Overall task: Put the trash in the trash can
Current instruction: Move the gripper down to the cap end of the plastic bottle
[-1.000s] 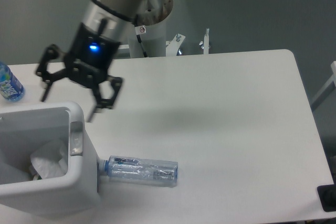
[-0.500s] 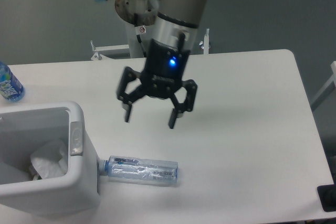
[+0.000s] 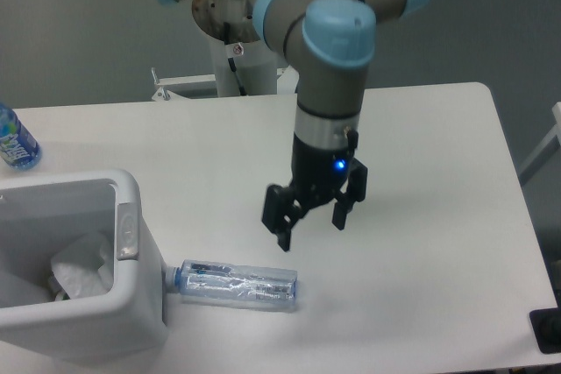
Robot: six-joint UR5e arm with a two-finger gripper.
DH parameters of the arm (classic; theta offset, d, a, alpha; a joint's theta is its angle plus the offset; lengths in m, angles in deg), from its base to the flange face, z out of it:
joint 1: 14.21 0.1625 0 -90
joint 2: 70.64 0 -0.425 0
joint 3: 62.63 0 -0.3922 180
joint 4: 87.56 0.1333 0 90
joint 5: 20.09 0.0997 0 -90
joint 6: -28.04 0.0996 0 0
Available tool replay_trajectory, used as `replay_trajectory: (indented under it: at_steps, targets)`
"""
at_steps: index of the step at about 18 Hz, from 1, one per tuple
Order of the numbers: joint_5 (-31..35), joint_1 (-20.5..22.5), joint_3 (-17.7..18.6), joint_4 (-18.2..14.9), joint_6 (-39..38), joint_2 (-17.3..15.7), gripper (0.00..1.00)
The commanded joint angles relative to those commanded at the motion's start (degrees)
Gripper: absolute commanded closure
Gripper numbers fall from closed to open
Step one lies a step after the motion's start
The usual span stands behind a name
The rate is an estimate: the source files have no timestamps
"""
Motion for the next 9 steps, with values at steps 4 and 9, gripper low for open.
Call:
replay_trajectory:
  at_steps: [4, 9]
  targets:
    - [-0.18, -1.06, -2.2, 0.0, -7.2, 3.43, 0.0]
    - [0.35, -2.02, -2.9, -0.17, -10.38, 8.26, 0.0]
